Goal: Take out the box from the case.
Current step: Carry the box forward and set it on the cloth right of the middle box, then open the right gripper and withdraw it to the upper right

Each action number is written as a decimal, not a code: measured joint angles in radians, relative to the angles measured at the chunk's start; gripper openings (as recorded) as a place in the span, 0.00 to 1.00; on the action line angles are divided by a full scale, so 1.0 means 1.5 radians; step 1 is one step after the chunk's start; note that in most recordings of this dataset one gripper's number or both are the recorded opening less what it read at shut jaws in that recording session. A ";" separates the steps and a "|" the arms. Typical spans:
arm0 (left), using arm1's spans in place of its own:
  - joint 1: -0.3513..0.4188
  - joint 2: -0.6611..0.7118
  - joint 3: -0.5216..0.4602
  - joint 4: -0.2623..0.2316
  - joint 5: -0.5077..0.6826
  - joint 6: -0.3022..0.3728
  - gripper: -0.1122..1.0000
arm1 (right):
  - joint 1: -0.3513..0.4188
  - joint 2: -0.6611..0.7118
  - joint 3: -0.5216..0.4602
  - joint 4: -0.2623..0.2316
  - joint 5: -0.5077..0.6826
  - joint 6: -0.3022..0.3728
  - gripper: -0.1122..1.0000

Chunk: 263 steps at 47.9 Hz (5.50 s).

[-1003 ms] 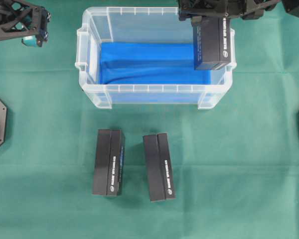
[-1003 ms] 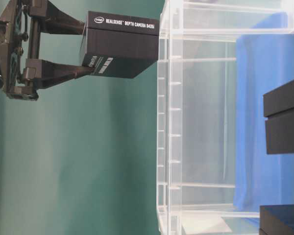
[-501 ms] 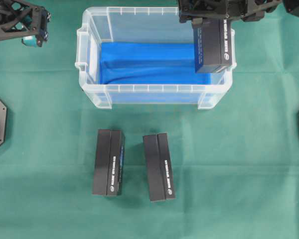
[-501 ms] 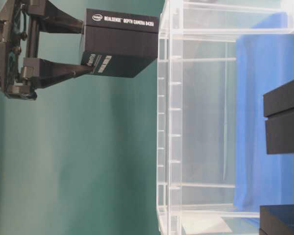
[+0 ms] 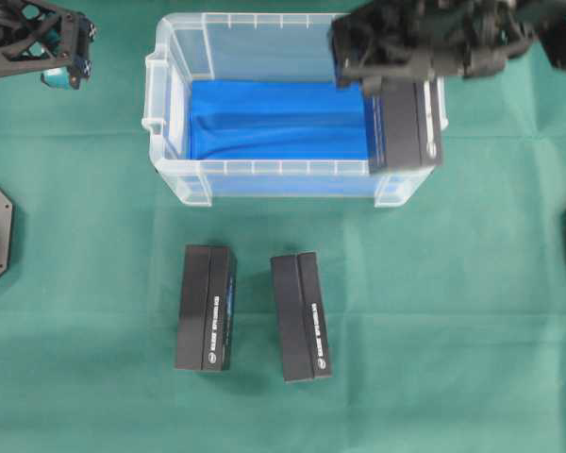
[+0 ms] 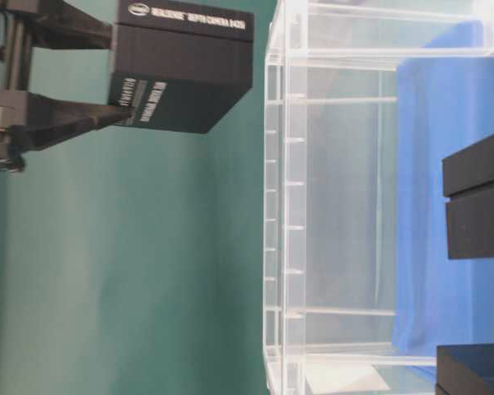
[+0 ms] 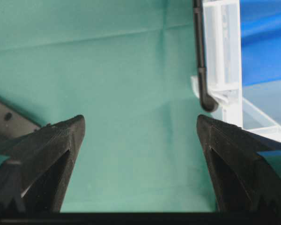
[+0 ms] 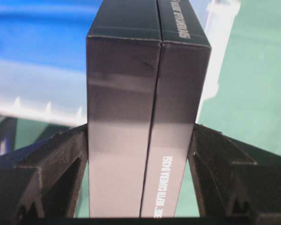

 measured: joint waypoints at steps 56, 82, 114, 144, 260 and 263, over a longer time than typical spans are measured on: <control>-0.005 0.000 0.000 0.001 0.001 0.004 0.96 | 0.340 0.000 -0.009 -0.024 0.041 0.343 0.70; -0.006 0.000 0.000 0.000 0.002 0.002 0.96 | 0.338 0.000 0.154 -0.010 -0.088 0.370 0.70; -0.011 0.000 0.004 0.000 0.004 0.004 0.96 | 0.335 0.000 0.381 0.014 -0.314 0.428 0.71; -0.012 0.000 0.004 0.000 0.006 0.002 0.96 | 0.334 0.000 0.402 0.012 -0.366 0.426 0.70; -0.044 0.000 0.011 0.001 0.007 -0.052 0.96 | 0.437 -0.276 0.461 0.017 -0.130 0.461 0.94; -0.044 -0.001 0.012 0.001 0.007 -0.052 0.96 | 0.436 -0.276 0.461 0.014 -0.128 0.458 0.94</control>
